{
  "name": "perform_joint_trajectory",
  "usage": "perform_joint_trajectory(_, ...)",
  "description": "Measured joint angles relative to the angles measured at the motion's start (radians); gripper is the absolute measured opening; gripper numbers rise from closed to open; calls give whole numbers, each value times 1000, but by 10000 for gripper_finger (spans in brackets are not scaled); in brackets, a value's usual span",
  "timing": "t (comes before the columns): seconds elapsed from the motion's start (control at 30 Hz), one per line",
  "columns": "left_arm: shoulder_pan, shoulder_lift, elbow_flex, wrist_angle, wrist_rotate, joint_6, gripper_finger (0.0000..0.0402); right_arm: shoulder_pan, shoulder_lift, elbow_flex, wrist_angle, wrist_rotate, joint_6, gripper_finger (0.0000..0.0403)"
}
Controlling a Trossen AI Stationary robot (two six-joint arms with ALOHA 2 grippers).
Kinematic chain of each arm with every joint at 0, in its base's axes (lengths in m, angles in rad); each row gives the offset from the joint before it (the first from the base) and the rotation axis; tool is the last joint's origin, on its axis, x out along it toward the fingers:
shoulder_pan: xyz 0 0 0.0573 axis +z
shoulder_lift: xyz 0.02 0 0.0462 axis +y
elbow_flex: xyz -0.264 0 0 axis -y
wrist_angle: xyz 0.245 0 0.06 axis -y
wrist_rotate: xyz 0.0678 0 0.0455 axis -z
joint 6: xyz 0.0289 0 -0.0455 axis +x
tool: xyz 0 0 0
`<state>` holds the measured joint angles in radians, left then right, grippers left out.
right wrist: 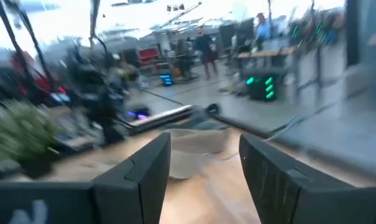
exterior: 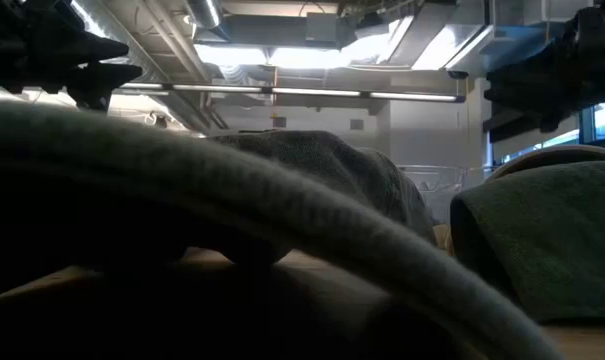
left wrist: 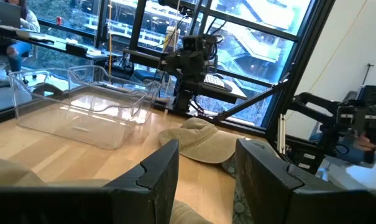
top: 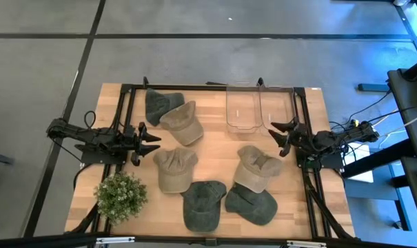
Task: Pick & Place hat
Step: Put the right brown cap into the right transparent bin
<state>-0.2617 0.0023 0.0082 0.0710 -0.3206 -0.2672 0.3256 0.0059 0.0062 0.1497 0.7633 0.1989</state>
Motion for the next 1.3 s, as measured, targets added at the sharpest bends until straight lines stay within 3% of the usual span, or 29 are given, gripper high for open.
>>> perform_joint_trajectory(0.13, 0, 0, 0, 1, -1, 1, 155, -2, 0, 0, 24, 4, 162, 194)
perform_joint_trajectory(0.37, 0, 0, 0, 53, -132, 20, 155, -6, 0, 0, 26, 56, 169, 203)
perform_joint_trajectory(0.7, 0, 0, 0, 275, -280, 19, 155, -49, 0, 0, 50, 72, 267, 330)
perform_joint_trajectory(0.97, 0, 0, 0, 324, -333, 66, 155, -49, 10, 49, 117, 42, 244, 353)
perform_joint_trajectory(1.13, 0, 0, 0, 323, -371, 3, 155, -49, 130, 188, 80, -35, 164, 348)
perform_joint_trajectory(1.3, 0, 0, 0, 323, -367, 0, 155, -49, 371, 391, -131, -44, 163, 338)
